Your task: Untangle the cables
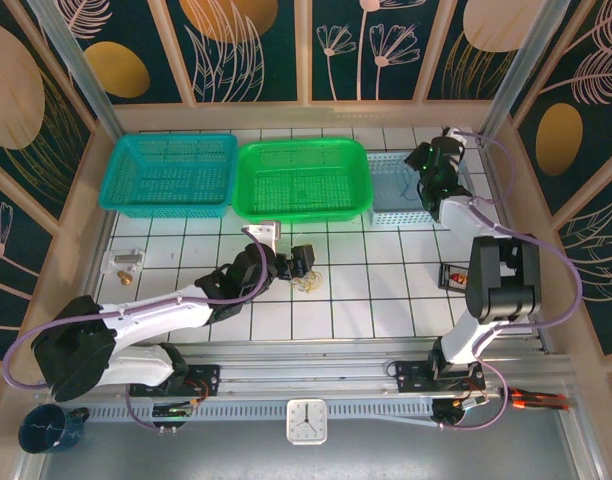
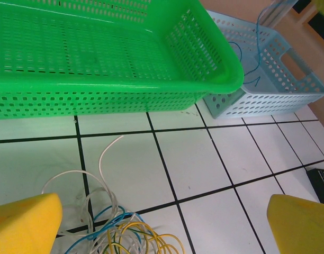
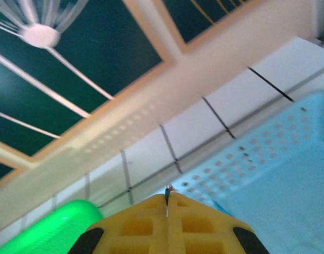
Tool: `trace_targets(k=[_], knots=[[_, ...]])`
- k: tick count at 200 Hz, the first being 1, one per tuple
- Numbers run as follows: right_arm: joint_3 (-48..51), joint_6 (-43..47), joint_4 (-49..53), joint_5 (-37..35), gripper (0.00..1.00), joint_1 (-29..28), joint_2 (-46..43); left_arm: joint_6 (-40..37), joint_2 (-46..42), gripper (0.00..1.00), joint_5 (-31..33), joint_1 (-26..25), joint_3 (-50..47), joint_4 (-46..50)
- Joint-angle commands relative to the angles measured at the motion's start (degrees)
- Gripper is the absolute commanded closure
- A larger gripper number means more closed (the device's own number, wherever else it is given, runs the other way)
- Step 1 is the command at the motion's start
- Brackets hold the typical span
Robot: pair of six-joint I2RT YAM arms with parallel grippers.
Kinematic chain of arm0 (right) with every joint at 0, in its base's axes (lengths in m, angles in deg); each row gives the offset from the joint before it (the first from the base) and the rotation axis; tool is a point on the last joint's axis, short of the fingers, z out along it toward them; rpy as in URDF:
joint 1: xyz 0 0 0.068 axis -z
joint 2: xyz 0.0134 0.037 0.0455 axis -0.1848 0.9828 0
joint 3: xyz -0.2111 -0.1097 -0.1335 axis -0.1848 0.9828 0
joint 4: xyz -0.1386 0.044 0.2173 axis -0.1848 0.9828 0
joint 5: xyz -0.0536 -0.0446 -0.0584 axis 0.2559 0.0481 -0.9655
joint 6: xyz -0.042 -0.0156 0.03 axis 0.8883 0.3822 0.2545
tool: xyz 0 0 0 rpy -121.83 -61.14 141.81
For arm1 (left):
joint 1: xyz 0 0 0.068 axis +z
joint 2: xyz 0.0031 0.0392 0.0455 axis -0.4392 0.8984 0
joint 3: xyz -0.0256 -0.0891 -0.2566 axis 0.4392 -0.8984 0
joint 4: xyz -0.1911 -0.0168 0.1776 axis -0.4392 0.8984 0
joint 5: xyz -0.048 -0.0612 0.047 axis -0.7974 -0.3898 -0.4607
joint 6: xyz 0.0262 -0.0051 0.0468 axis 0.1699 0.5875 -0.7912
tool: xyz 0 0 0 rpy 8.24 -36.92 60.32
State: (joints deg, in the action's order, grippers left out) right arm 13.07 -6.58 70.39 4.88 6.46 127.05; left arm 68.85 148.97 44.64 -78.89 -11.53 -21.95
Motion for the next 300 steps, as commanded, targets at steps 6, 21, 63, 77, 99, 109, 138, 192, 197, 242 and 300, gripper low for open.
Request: trace_targets(k=[6, 21, 63, 77, 99, 109, 138, 192, 197, 242, 300], knots=[[-1.4, -1.0, 5.0, -2.2, 1.0, 3.1, 3.5, 1.2, -0.1, 0.01, -1.0, 0.0, 0.3, -0.4], [-2.4, -2.2, 7.2, 0.5, 0.68, 4.6, 4.7, 1.4, 0.0, 0.01, -1.0, 0.0, 0.0, -0.6], [-1.3, -3.3, 5.2, 4.2, 0.32, 4.8, -1.2, 1.6, 0.7, 0.01, -1.1, 0.1, -0.1, -1.1], [-0.9, -3.6, 4.9, 4.8, 0.3, 4.5, -3.2, 1.6, 1.2, 0.01, -1.3, 0.0, 0.0, -1.3], [0.2, -3.8, 4.1, 6.1, 0.3, 3.8, -6.1, 1.8, 1.9, 0.01, -1.4, 0.1, 0.1, -1.3], [0.8, -3.8, 3.9, 7.5, 0.3, 3.2, -7.3, 1.8, 2.1, 0.01, -1.4, 0.0, 0.1, -1.4], [3.9, -3.9, 3.2, 11.4, 0.3, 0.6, -11.6, 2.3, 2.3, 0.01, -1.1, 0.1, -0.6, -1.7], [13.3, -1.3, 5.2, 14.8, 0.3, -10.9, -19.3, 8.1, 2.2, 0.01, 0.7, 1.1, -5.5, -4.0], [14.4, -1.2, 5.4, 14.8, 0.3, -12.4, -19.9, 8.9, 2.0, 0.01, 0.6, 1.4, -6.2, -4.4], [21.1, 0.0, 6.6, 14.2, 0.33, -24.5, -20.4, 14.2, -4.4, 0.01, -1.7, 8.9, -12.7, -5.9], [18.2, 0.1, 5.7, 14.8, 0.32, -27.8, -18.9, 11.3, -14.6, 0.01, 2.7, 11.2, -14.1, -0.8]])
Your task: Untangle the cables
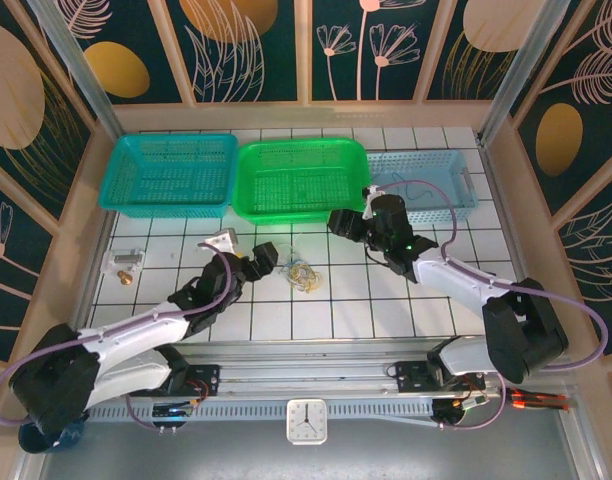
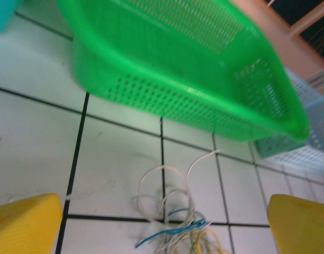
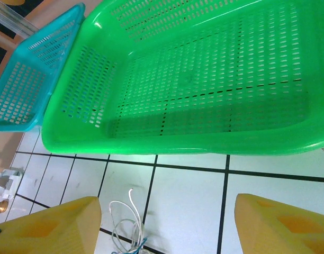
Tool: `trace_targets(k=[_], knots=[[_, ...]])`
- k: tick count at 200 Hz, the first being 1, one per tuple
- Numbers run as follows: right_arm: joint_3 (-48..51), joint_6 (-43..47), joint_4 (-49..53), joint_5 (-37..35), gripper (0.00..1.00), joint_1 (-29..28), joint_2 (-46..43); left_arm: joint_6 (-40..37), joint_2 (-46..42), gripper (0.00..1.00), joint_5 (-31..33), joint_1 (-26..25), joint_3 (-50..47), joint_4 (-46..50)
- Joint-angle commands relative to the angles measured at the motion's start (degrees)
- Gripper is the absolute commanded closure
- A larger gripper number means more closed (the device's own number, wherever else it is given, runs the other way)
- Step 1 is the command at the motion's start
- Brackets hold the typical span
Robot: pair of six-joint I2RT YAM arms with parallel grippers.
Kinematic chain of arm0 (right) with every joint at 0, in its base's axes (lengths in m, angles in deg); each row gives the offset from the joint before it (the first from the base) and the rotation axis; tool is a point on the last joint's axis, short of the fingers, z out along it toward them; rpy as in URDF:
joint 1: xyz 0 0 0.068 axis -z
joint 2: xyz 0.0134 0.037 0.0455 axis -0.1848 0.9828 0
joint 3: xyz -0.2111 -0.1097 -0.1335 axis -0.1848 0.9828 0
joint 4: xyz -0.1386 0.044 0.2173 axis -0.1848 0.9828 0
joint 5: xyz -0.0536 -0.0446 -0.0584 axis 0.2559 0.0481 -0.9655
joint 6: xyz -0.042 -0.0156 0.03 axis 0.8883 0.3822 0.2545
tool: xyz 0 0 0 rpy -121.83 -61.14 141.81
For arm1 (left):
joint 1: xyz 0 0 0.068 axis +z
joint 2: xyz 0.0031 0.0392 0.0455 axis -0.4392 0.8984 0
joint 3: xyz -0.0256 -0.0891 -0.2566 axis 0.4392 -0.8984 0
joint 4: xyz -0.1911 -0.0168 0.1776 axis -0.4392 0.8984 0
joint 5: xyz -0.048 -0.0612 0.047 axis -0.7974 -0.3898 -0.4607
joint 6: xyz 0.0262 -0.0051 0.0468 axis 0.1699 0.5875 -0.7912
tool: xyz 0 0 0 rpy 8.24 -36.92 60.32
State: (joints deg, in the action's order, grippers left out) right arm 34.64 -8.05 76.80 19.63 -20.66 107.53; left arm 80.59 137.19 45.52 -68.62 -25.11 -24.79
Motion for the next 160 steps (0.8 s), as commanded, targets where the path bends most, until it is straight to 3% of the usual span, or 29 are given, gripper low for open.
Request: trace_targets(k=[1, 80, 160], knots=[[-3.6, 1.6, -0.6, 0.1, 0.32, -0.7, 0.6, -0.5, -3.0, 0.01, 1.8, 0.9, -0.5, 2.1], [-23.6, 7.9, 9.3, 3.0, 0.3, 2.0, 3.7, -3.3, -3.8, 0.01, -0.5, 1.3, 1.1, 4.9], [-17.9, 4.6, 8.0, 6.9, 0.35, -1.8, 12.3, -6.9, 5.1, 0.01, -7.1, 1.6, 5.9, 5.0]])
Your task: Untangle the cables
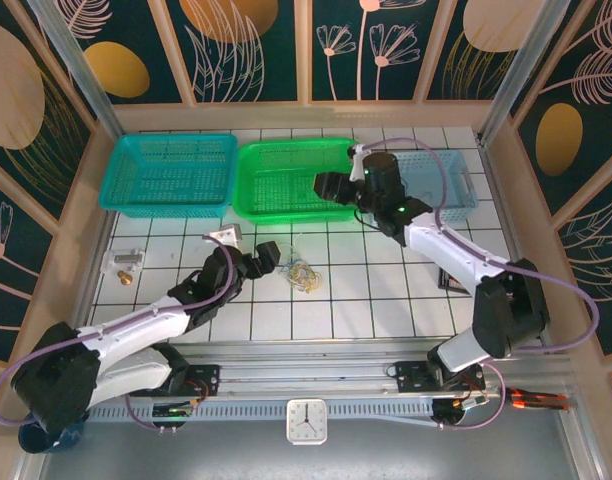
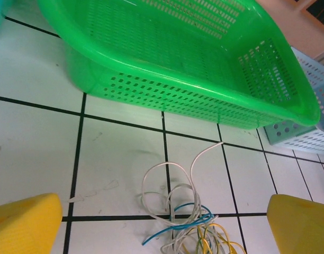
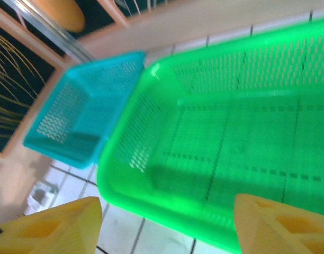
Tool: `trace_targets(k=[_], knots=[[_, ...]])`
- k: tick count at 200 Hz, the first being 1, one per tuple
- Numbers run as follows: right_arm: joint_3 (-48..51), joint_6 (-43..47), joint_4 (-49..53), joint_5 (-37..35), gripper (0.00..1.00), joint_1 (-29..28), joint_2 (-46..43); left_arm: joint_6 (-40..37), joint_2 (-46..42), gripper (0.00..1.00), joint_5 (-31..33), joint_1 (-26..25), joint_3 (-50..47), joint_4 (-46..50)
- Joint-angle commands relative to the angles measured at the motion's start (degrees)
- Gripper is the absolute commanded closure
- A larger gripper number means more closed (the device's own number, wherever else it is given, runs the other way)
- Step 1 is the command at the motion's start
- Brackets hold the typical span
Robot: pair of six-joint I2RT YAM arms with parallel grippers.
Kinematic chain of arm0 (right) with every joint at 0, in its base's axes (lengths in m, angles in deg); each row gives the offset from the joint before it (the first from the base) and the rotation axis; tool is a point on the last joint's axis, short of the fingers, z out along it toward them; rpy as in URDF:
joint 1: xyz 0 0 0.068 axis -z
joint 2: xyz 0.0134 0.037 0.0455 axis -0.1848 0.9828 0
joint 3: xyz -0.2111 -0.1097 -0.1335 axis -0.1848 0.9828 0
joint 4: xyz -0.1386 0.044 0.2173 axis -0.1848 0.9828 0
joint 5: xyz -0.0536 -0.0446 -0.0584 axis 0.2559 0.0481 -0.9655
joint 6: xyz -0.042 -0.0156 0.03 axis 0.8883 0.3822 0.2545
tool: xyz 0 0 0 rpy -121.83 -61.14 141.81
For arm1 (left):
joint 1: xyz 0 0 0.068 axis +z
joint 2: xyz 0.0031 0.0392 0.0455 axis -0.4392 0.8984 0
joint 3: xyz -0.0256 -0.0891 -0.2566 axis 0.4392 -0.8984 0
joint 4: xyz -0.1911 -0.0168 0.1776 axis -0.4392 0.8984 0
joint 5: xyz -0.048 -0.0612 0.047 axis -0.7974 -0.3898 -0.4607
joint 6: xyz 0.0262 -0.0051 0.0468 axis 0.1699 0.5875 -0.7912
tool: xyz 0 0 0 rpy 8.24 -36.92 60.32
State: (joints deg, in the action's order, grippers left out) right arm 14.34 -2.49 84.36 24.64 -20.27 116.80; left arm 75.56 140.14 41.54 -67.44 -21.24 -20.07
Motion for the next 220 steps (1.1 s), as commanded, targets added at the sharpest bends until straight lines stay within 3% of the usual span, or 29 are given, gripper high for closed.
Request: trace_targets(k=[1, 116, 193, 220], knots=[[2.5, -1.0, 0.4, 1.9, 0.36, -2.4, 3.2, -1.9, 2.3, 0.01, -3.1, 0.4, 2.0, 0.2], [2.3, -3.0, -3.7, 2.9, 0.39, -7.7, 16.5, -1.6, 4.9, 0.01, -5.5, 0.5, 0.6, 0.0], [0.0, -3.0, -4.5, 2.5, 0.54, -7.8, 20.9, -1.9, 6.0, 0.01, -6.0, 0.6, 0.7, 0.3], [-0.8, -2.8, -4.6, 1.9, 0.69, -7.6, 22.0, -2.1, 6.3, 0.01, -6.2, 0.7, 0.7, 0.4]])
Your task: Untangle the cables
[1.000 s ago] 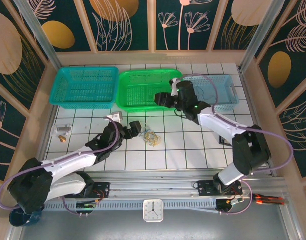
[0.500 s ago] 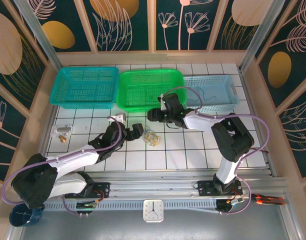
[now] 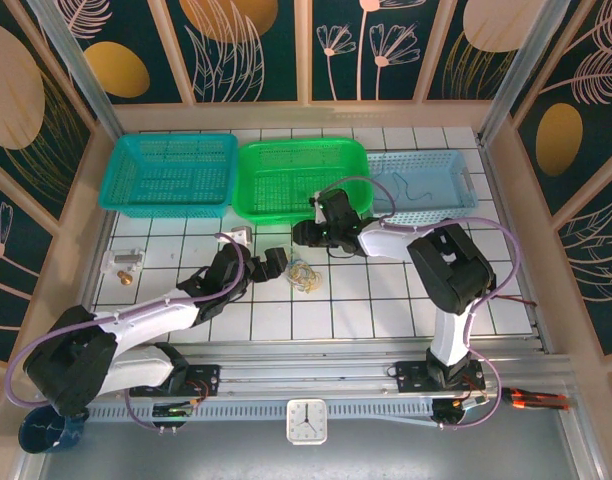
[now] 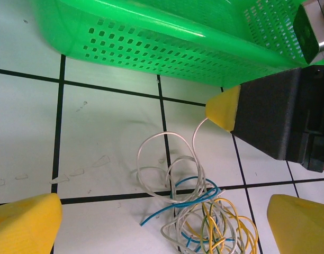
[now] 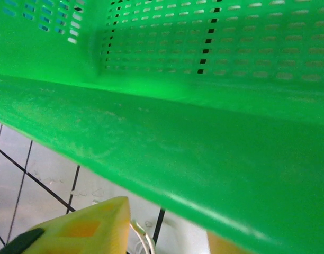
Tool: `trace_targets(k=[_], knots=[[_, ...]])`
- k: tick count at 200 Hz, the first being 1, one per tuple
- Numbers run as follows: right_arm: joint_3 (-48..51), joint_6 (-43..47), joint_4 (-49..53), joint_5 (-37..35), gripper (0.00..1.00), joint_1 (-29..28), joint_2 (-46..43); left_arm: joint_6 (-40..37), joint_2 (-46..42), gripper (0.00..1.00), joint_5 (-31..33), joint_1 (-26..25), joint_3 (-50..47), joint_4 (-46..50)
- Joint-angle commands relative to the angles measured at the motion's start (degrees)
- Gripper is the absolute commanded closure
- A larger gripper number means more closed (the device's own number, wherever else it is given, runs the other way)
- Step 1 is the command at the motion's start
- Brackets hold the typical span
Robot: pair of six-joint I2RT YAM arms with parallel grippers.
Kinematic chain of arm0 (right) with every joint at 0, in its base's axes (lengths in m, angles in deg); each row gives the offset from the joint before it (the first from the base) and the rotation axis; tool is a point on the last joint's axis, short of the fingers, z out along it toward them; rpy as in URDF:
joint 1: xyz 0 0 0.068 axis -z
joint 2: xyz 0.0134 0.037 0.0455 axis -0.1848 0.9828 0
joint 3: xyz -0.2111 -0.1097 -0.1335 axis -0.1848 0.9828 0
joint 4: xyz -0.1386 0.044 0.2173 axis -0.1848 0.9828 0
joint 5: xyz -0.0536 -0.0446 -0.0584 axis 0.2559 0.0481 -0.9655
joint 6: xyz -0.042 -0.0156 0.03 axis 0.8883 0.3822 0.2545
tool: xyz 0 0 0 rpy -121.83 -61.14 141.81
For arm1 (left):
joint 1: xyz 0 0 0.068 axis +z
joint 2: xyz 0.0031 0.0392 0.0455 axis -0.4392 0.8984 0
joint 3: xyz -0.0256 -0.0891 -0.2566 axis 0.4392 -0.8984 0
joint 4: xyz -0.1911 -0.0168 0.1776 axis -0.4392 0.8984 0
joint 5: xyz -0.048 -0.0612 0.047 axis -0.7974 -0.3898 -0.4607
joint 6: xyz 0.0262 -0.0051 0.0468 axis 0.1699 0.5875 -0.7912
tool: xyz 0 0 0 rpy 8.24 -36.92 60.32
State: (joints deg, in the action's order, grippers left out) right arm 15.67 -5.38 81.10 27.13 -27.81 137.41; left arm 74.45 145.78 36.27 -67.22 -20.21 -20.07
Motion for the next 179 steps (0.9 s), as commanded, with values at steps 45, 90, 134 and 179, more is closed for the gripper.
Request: trace_targets(k=[45, 90, 134, 179], knots=[[-1.5, 0.2, -2.0, 0.4, 1.0, 0.1, -1.3, -1.6, 1.4, 0.01, -1.2, 0.4, -0.1, 0.7], [0.1, -1.1, -2.2, 1.2, 1.0, 0.0, -8.8, -2.7, 2.9, 0.01, -2.4, 0.4, 1.0, -0.1], [0.6, -1.6, -1.6, 1.6, 1.0, -0.5, -13.4, -4.8, 6.6, 0.01, -5.1, 0.4, 3.7, -1.0], [0.8, -1.6, -1.1, 1.5, 1.0, -1.4, -15.4, -7.1, 11.6, 0.01, -8.1, 0.4, 8.2, -1.3]])
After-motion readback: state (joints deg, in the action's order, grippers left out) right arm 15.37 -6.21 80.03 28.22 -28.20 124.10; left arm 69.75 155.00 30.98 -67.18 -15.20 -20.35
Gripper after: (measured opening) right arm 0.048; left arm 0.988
